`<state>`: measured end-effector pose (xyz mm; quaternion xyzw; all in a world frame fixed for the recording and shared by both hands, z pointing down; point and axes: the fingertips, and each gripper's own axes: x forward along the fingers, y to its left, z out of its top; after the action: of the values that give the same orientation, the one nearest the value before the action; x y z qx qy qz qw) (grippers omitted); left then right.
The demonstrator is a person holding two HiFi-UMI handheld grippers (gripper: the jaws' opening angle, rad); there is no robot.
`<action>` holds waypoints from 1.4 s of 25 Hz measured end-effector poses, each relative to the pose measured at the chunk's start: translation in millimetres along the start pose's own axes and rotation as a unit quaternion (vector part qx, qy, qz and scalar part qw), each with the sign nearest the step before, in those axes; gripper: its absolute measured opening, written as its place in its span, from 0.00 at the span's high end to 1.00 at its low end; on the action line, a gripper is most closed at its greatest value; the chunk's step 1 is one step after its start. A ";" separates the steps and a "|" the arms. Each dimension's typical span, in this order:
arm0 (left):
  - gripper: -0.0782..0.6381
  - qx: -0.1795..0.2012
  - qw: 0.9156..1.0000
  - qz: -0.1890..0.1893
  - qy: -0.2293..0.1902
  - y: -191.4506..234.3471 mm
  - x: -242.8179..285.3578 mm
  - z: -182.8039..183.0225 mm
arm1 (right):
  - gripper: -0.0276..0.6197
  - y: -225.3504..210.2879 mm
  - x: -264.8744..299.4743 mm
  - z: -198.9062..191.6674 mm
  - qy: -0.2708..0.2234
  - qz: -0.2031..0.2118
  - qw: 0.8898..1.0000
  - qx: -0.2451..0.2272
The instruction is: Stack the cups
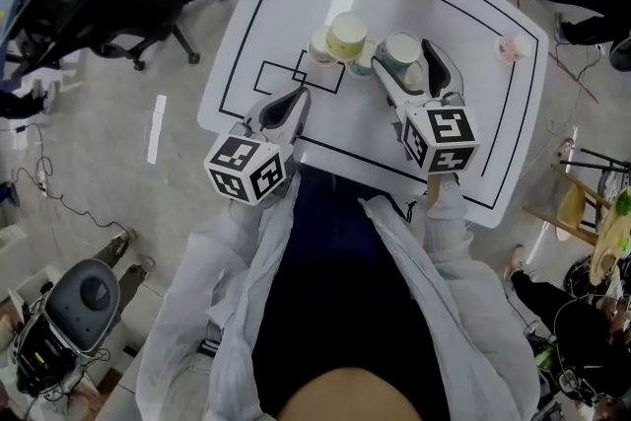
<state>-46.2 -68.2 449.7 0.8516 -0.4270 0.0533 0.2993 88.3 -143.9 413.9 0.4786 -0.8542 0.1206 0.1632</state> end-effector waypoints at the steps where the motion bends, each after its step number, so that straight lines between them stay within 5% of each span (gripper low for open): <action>1: 0.90 0.002 1.000 -0.003 0.001 -2.1 -0.1 -0.1 | 0.36 0.6 -1.7 0.4 0.000 -0.001 1.000 -0.001; 11: 0.90 0.030 0.997 -0.067 0.018 -32.8 7.8 -1.3 | 0.34 -10.1 -34.6 1.4 -0.009 -0.050 0.999 0.003; 24: 0.90 0.061 0.982 -0.168 0.053 -72.7 17.2 -14.6 | 0.34 -30.3 -102.1 -17.2 -0.022 -0.153 0.987 0.039; 35: 0.90 0.077 0.972 -0.215 0.063 -124.6 50.2 -21.8 | 0.34 -96.1 -153.2 -22.4 -0.016 -0.223 0.974 0.034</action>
<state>83.6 -34.1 427.0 0.9388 -0.2090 0.0745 0.2635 249.2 -65.8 378.9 0.6643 -0.7239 0.1025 0.1555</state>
